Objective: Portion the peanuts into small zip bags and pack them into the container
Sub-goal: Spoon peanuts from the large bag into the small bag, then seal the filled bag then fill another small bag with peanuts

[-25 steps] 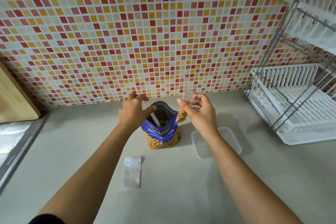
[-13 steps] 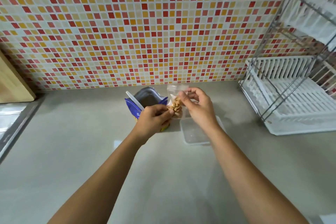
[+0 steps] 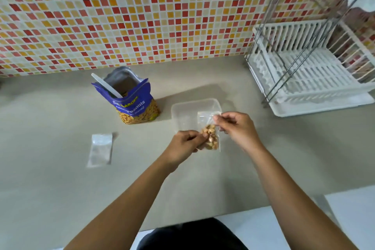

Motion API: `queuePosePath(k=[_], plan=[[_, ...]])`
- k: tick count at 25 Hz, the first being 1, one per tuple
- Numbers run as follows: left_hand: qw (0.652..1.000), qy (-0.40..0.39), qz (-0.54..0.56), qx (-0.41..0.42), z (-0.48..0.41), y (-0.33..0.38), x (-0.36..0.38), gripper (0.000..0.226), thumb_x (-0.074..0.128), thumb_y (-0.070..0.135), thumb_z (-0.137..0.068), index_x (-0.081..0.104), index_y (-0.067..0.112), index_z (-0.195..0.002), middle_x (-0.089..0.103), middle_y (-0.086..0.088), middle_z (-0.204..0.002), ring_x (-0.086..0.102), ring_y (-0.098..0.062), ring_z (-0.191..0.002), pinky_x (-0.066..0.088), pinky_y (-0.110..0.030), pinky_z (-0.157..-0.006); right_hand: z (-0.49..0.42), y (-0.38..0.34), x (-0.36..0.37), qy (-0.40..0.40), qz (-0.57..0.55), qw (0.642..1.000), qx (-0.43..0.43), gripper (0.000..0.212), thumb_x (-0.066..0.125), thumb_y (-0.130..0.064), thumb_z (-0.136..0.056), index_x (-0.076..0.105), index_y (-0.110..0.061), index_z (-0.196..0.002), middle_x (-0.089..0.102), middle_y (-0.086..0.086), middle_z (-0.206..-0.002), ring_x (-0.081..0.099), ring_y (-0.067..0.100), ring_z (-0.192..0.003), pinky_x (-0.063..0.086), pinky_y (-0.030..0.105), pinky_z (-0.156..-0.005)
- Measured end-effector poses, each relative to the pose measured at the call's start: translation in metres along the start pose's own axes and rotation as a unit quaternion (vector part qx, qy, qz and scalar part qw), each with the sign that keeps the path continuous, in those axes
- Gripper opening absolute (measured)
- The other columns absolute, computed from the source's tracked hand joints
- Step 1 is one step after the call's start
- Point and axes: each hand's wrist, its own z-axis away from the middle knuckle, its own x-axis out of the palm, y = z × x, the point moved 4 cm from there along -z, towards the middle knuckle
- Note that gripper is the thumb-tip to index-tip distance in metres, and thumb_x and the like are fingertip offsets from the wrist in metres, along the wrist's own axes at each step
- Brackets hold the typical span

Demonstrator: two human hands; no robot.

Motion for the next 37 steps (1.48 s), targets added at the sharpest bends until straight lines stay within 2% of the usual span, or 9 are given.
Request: queuePosePath(k=[3, 7, 14, 19, 24, 27, 32, 35, 37], plan=[[0.997, -0.012, 0.001, -0.078, -0.006, -0.04, 0.026, 0.027, 0.058, 0.026, -0.089, 0.065, 0.013, -0.066, 0.059, -0.004, -0.07, 0.051, -0.012, -0.065, 0.045, -0.025, -0.068, 0.005, 0.049, -0.007, 0.0, 0.06, 0.996, 0.064, 0.013, 0.073, -0.023, -0.08, 0.066, -0.021, -0.069, 0.07, -0.007, -0.064, 0.062, 0.005, -0.055, 0.051, 0.022, -0.065], [0.983, 0.053, -0.139, -0.111, -0.02, -0.067, 0.044, 0.016, 0.058, 0.022, -0.08, 0.063, 0.006, -0.079, 0.067, -0.012, -0.073, 0.061, -0.023, -0.067, 0.054, -0.039, -0.072, -0.006, 0.087, -0.001, 0.022, 0.174, 0.981, 0.087, 0.011, 0.071, -0.024, -0.081, 0.071, -0.013, -0.08, 0.073, 0.006, -0.079, 0.066, 0.017, -0.075, 0.043, 0.023, -0.072], [0.949, 0.107, -0.277, -0.106, -0.027, -0.068, 0.048, 0.038, 0.055, 0.037, -0.083, 0.046, 0.011, -0.109, 0.067, -0.016, -0.091, 0.063, -0.035, -0.086, 0.053, -0.039, -0.074, -0.014, 0.101, 0.008, 0.067, 0.261, 0.962, 0.053, 0.026, 0.07, -0.028, -0.079, 0.067, -0.011, -0.098, 0.071, 0.006, -0.096, 0.065, 0.023, -0.091, 0.045, 0.027, -0.079], [0.963, 0.16, -0.189, -0.107, -0.015, -0.06, 0.023, 0.036, 0.057, 0.041, -0.085, 0.052, 0.013, -0.108, 0.069, -0.009, -0.086, 0.063, -0.025, -0.081, 0.047, -0.029, -0.066, 0.0, 0.071, 0.008, 0.141, 0.28, 0.949, -0.035, 0.022, 0.064, -0.031, -0.084, 0.064, -0.011, -0.093, 0.063, 0.004, -0.081, 0.06, 0.023, -0.076, 0.044, 0.03, -0.071], [0.936, 0.275, -0.197, -0.093, 0.013, -0.065, -0.058, 0.017, 0.056, 0.019, -0.086, 0.066, 0.004, -0.086, 0.071, -0.012, -0.082, 0.061, -0.028, -0.081, 0.044, -0.026, -0.067, 0.022, 0.036, 0.102, 0.003, 0.279, 0.947, -0.16, 0.015, 0.063, -0.026, -0.085, 0.065, -0.011, -0.083, 0.069, 0.002, -0.076, 0.06, 0.017, -0.062, 0.044, 0.024, -0.06], [0.911, 0.335, -0.209, -0.117, 0.036, -0.076, -0.112, 0.017, 0.055, 0.015, -0.085, 0.066, 0.003, -0.083, 0.069, -0.012, -0.08, 0.059, -0.027, -0.078, 0.039, -0.025, -0.063, 0.028, 0.037, 0.166, -0.075, 0.286, 0.936, -0.19, 0.017, 0.061, -0.022, -0.085, 0.066, -0.007, -0.092, 0.07, 0.01, -0.089, 0.066, 0.028, -0.079, 0.052, 0.034, -0.07], [0.861, 0.427, -0.237, -0.143, 0.069, -0.099, -0.202, 0.017, 0.055, 0.017, -0.086, 0.065, 0.004, -0.092, 0.068, -0.014, -0.089, 0.06, -0.031, -0.084, 0.042, -0.029, -0.068, 0.033, 0.049, 0.25, -0.173, 0.364, 0.89, -0.214, 0.044, 0.046, -0.028, -0.09, 0.055, 0.002, -0.121, 0.054, 0.021, -0.131, 0.052, 0.035, -0.122, 0.045, 0.043, -0.099], [0.846, 0.435, -0.27, -0.152, 0.075, -0.112, -0.232, 0.031, 0.059, 0.028, -0.087, 0.06, 0.004, -0.108, 0.063, -0.014, -0.106, 0.058, -0.03, -0.097, 0.041, -0.032, -0.079, 0.033, 0.061, 0.276, -0.188, 0.429, 0.855, -0.223, 0.061, 0.036, -0.039, -0.082, 0.057, 0.003, -0.12, 0.055, 0.022, -0.131, 0.053, 0.036, -0.123, 0.045, 0.049, -0.098], [0.848, 0.423, -0.268, -0.175, 0.075, -0.123, -0.243, 0.04, 0.062, 0.033, -0.085, 0.057, 0.004, -0.113, 0.058, -0.015, -0.113, 0.056, -0.031, -0.103, 0.042, -0.034, -0.085, 0.034, 0.07, 0.279, -0.16, 0.472, 0.836, -0.227, 0.063, 0.037, -0.045, -0.081, 0.058, -0.002, -0.123, 0.056, 0.017, -0.133, 0.053, 0.029, -0.124, 0.045, 0.043, -0.099]])
